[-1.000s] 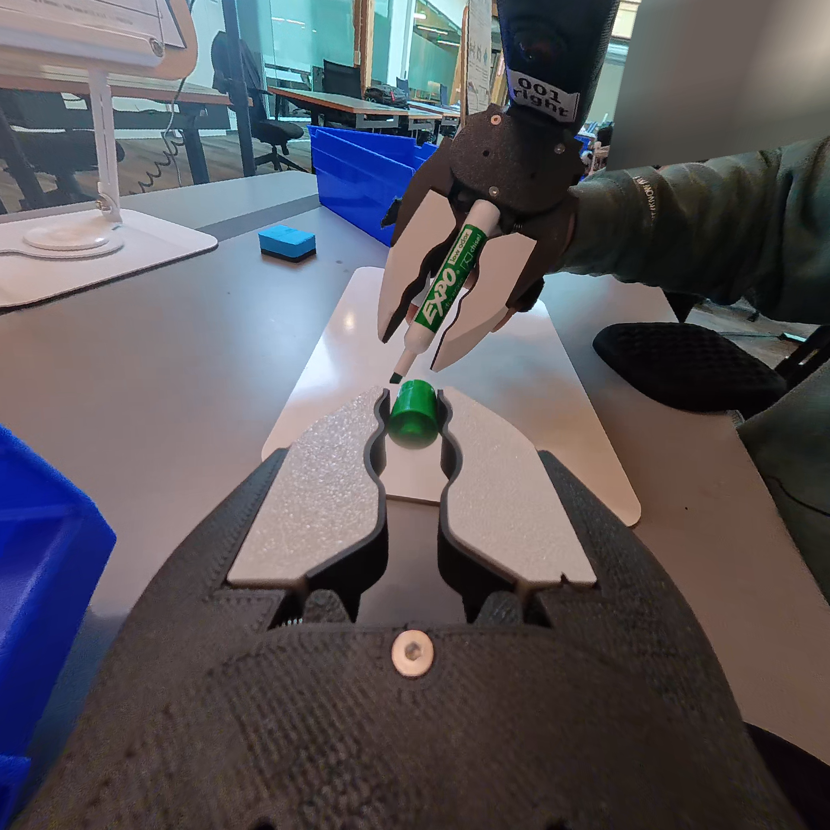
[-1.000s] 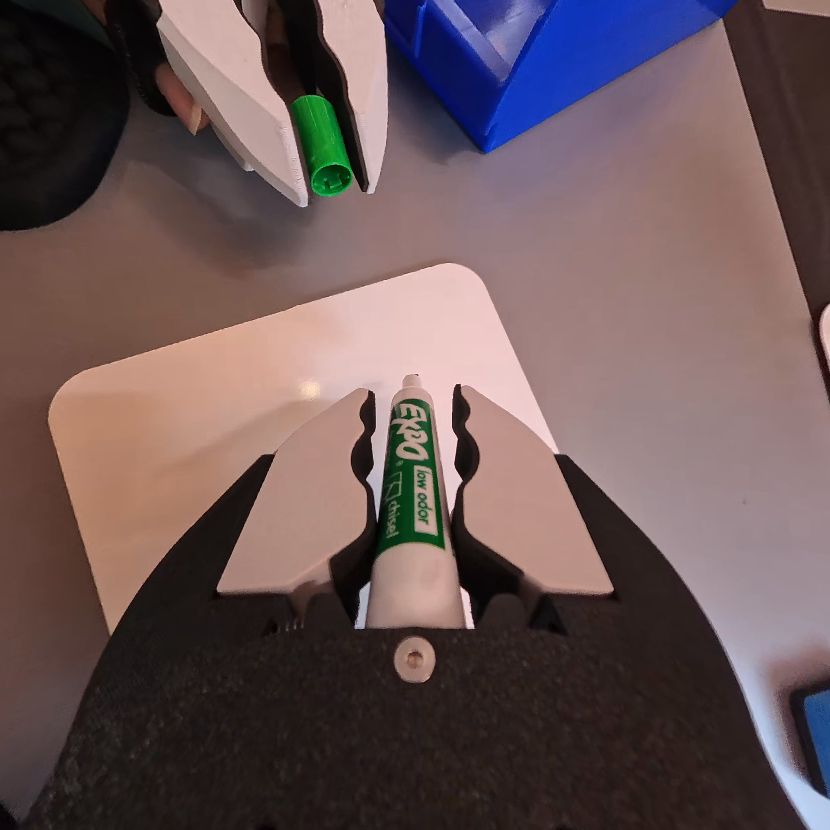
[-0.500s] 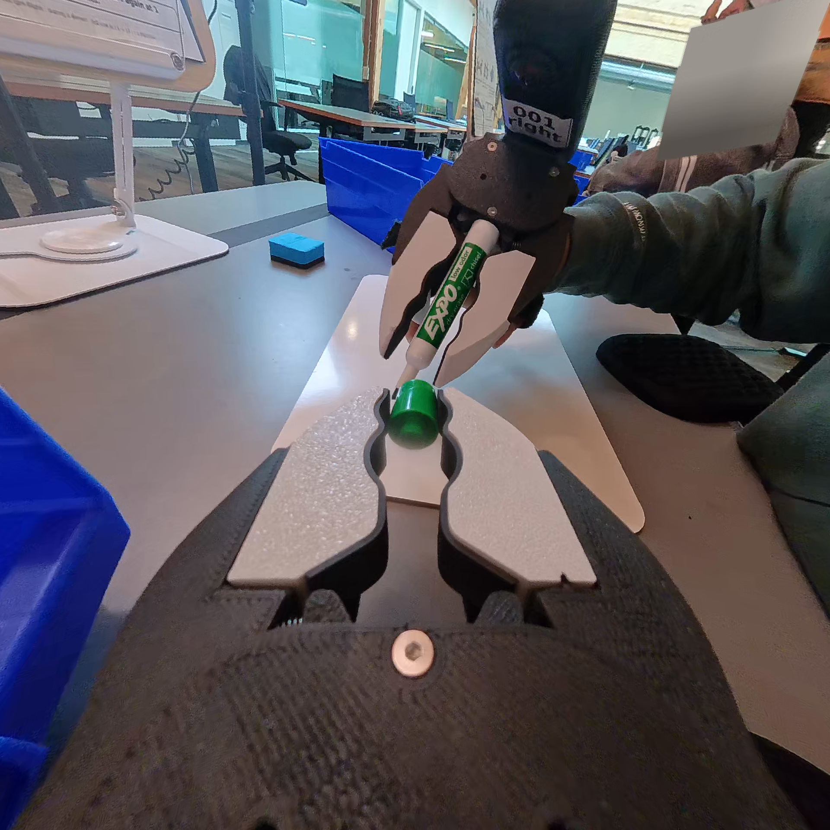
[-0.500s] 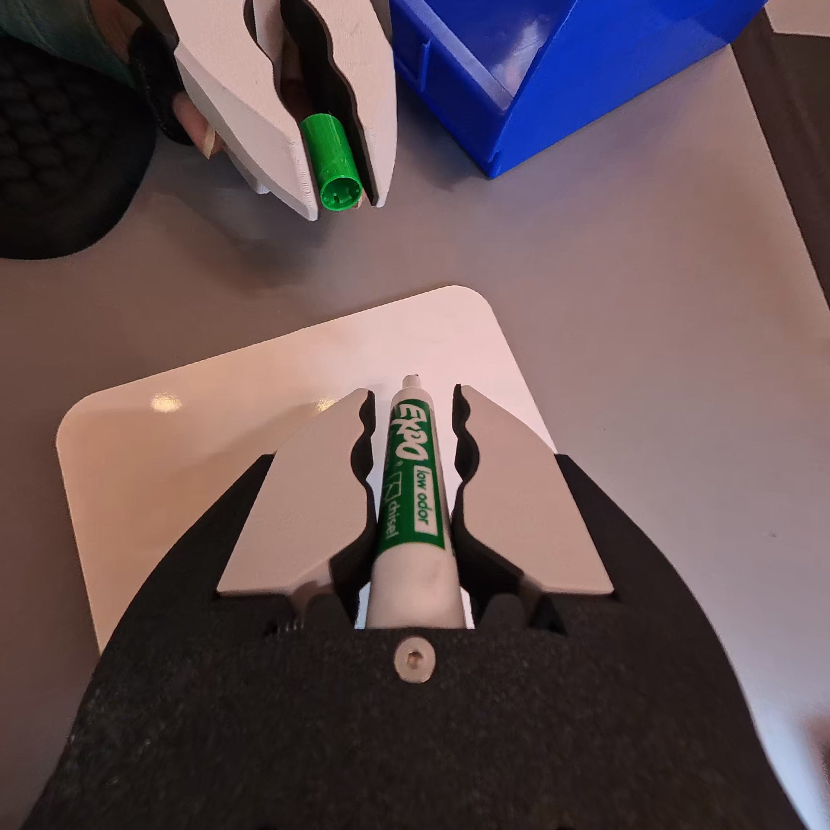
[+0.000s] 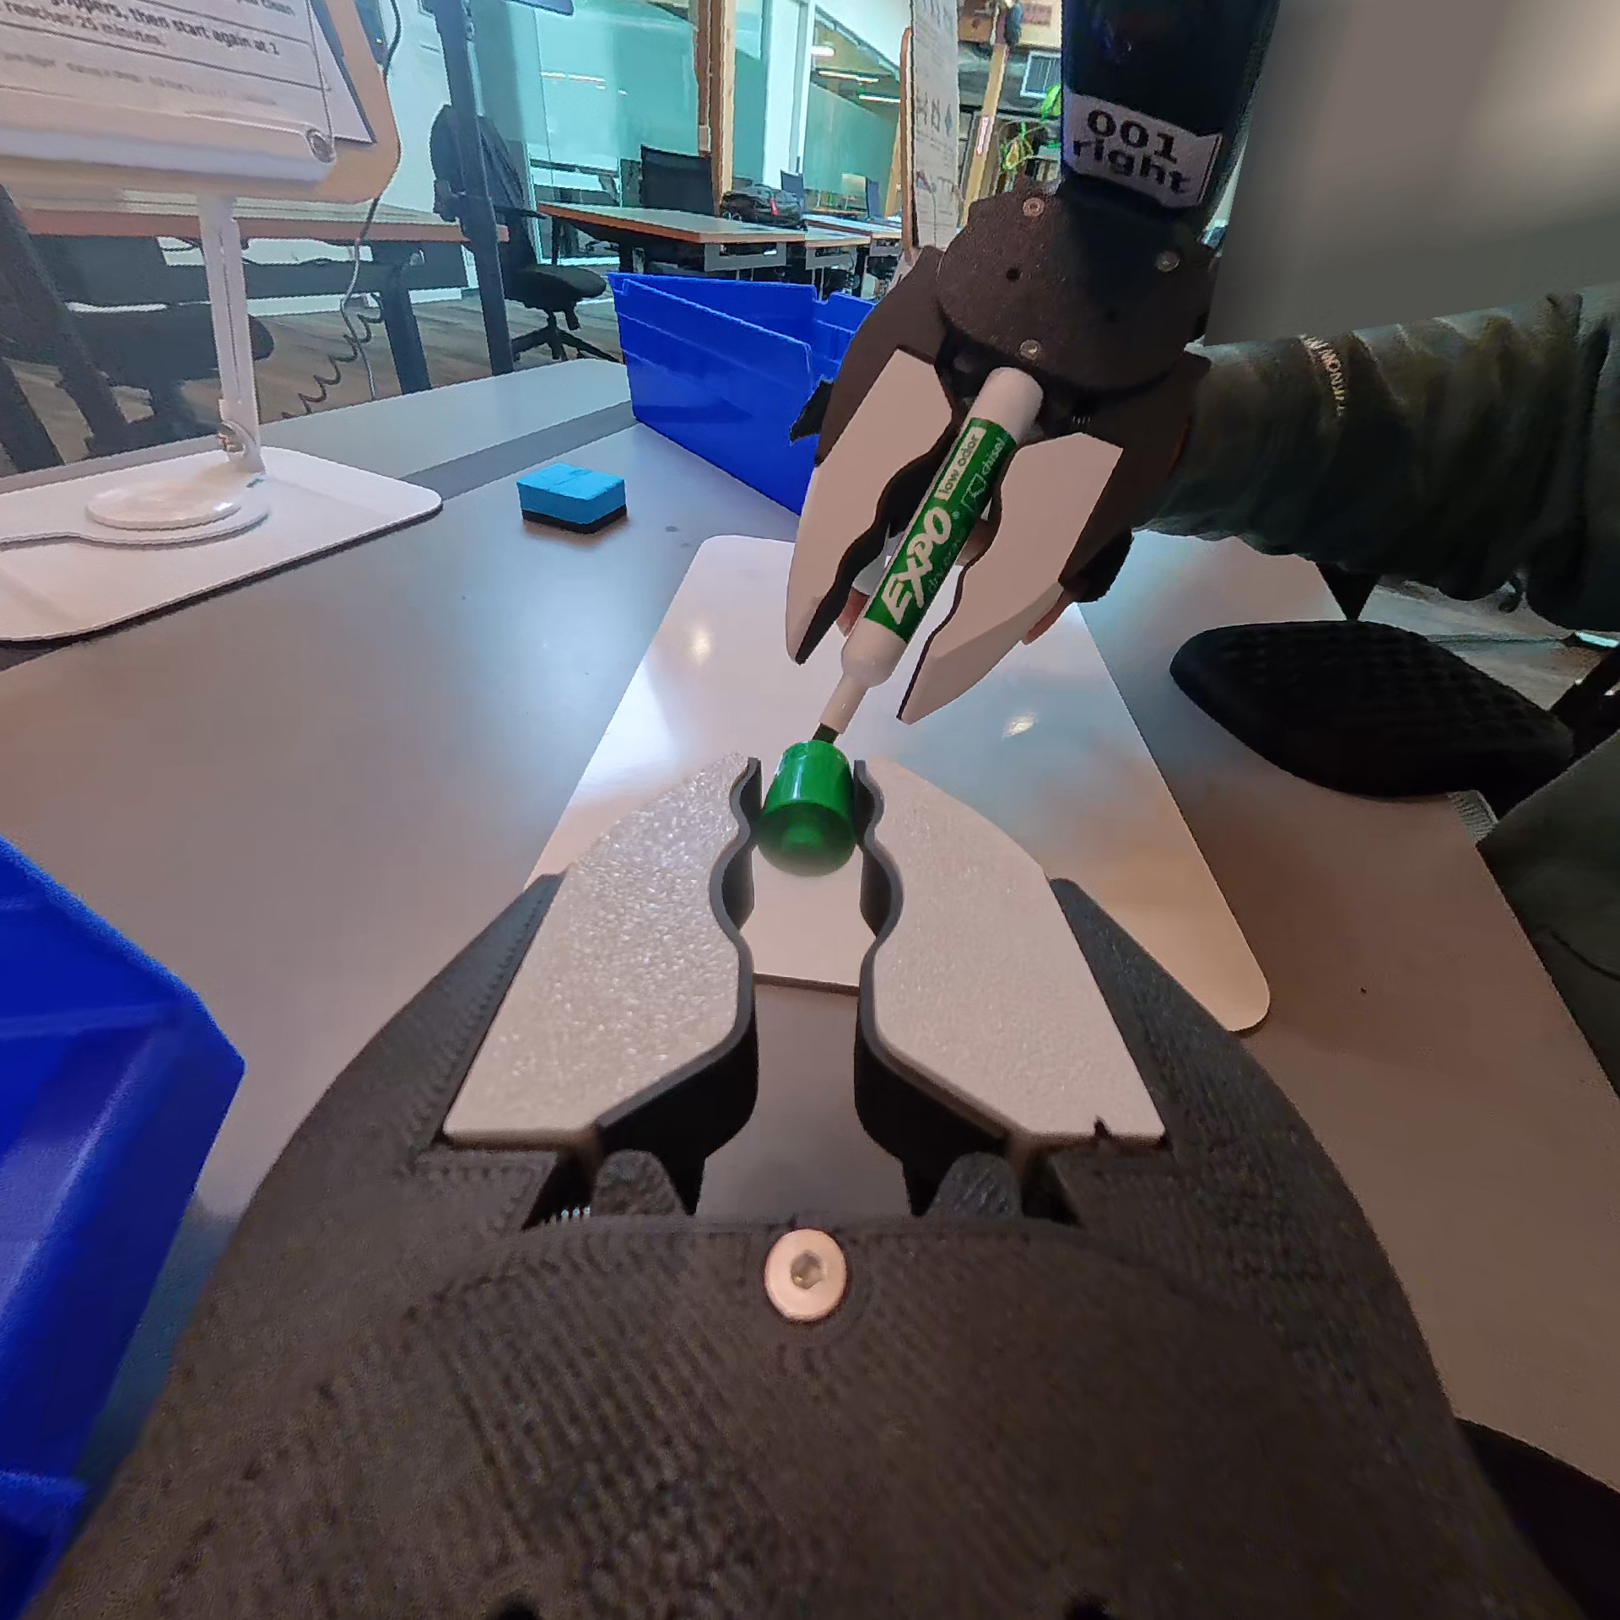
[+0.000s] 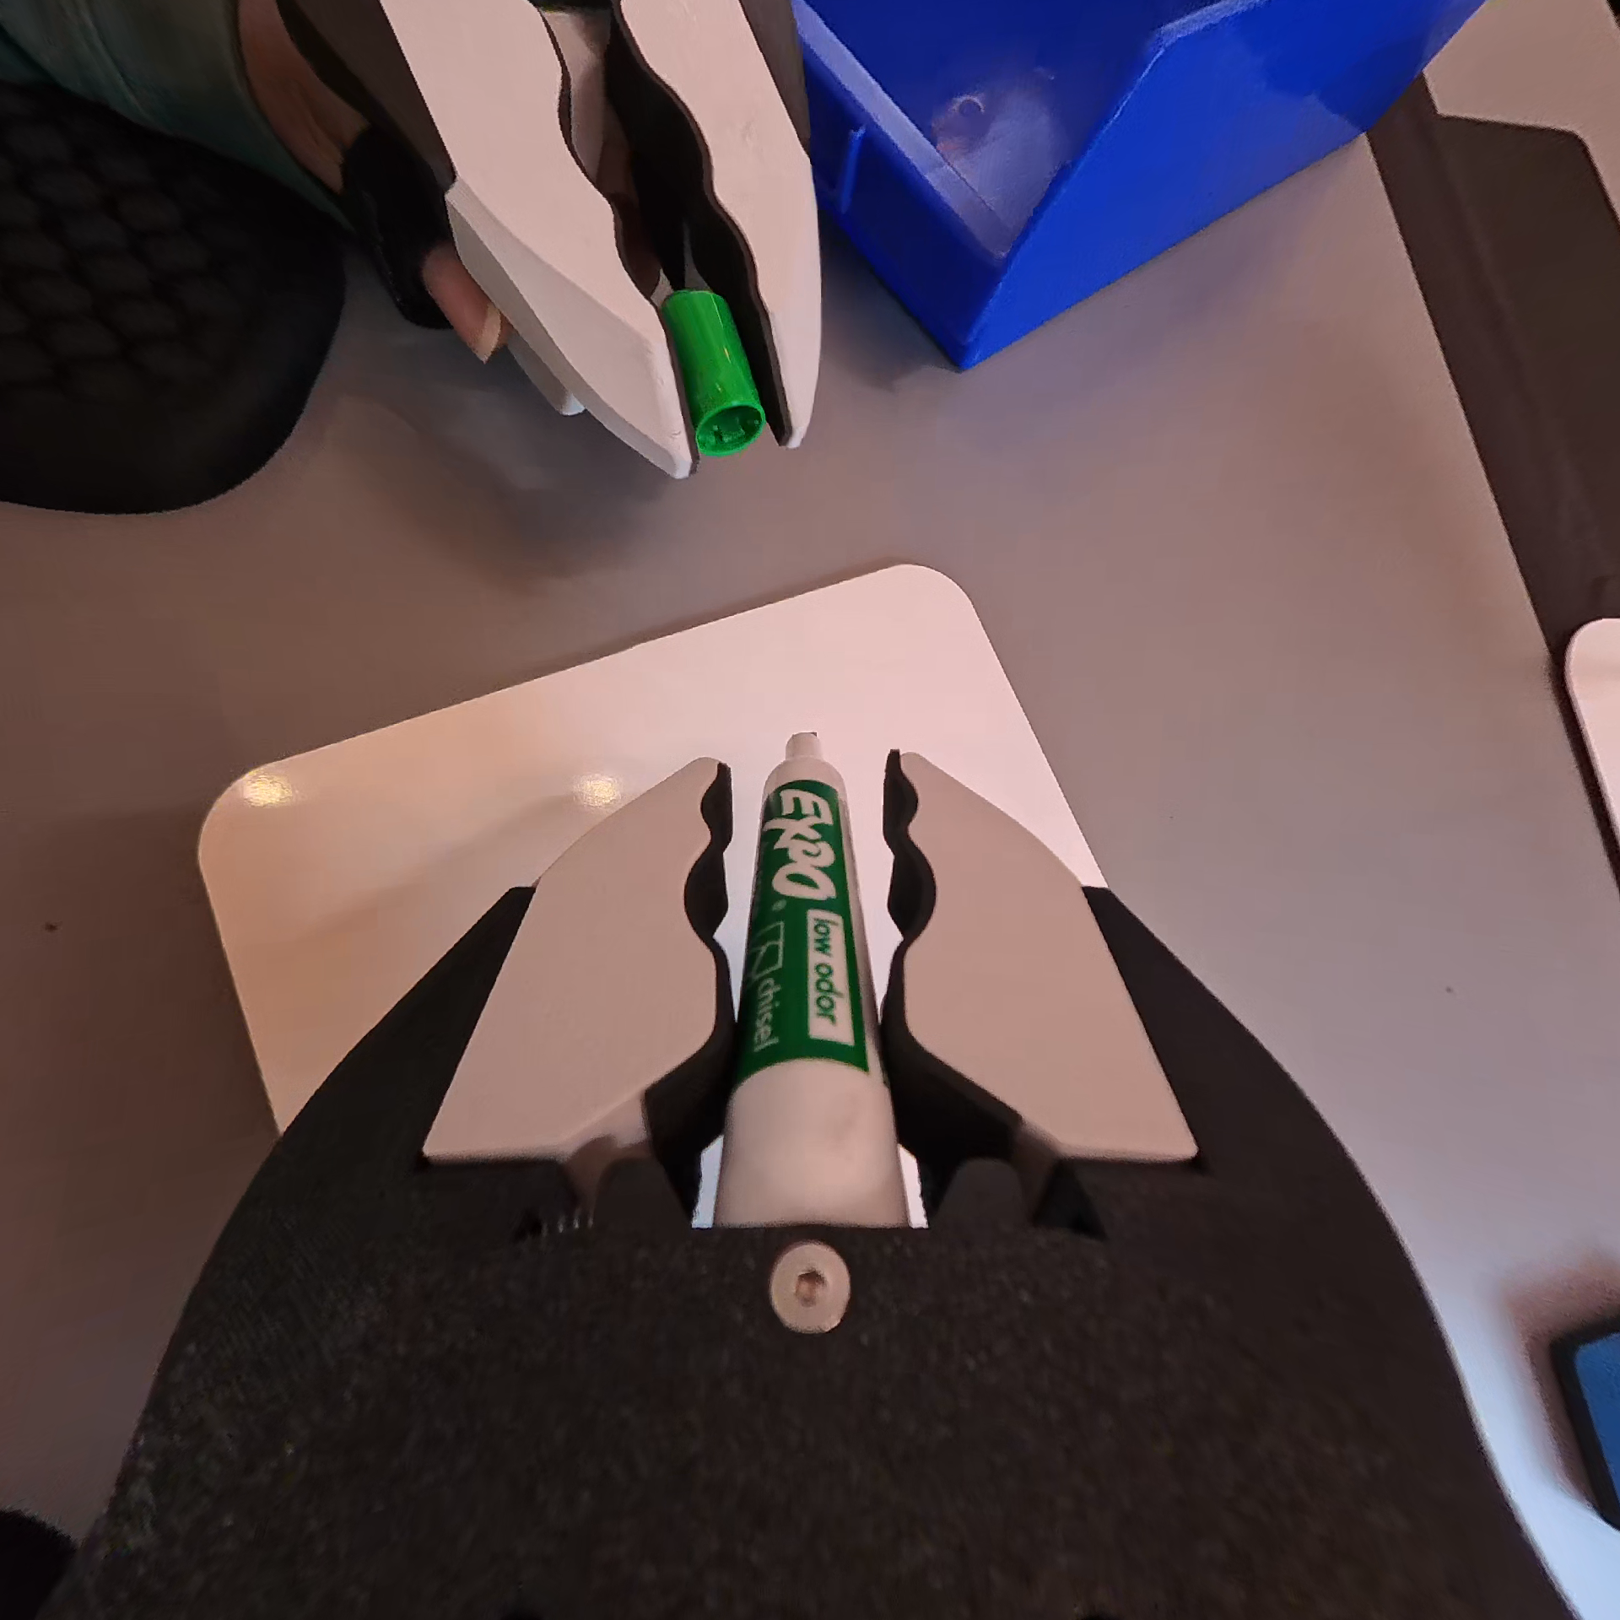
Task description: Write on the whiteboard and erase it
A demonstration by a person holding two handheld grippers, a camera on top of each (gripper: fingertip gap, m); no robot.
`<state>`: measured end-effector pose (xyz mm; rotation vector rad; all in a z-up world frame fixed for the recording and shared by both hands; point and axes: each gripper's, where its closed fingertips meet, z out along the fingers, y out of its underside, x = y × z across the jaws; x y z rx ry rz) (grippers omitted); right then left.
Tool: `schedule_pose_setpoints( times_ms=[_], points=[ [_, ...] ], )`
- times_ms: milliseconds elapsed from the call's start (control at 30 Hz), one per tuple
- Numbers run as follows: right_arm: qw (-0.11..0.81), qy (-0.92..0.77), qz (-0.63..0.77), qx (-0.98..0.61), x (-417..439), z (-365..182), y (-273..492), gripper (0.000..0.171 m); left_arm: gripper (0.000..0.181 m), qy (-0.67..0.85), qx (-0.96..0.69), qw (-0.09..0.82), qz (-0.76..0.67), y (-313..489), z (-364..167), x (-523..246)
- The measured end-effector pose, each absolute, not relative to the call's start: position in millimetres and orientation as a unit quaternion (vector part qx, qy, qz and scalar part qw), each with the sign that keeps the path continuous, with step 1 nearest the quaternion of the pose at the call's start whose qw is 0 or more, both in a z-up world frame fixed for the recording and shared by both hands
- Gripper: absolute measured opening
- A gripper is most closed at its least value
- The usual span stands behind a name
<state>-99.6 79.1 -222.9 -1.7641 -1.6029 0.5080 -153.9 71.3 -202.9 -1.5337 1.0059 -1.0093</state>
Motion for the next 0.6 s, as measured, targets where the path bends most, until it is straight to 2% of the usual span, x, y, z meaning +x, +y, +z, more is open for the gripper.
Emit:
schedule_pose_setpoints(
  times_ms=[600],
  points=[
    [0.338,-0.614,0.201,-0.684,-96.8,-225.1,73.8,0.034,0.020,0.414,-0.643,0.502,-0.404,75.7,-205.7,-155.5]
  ],
)
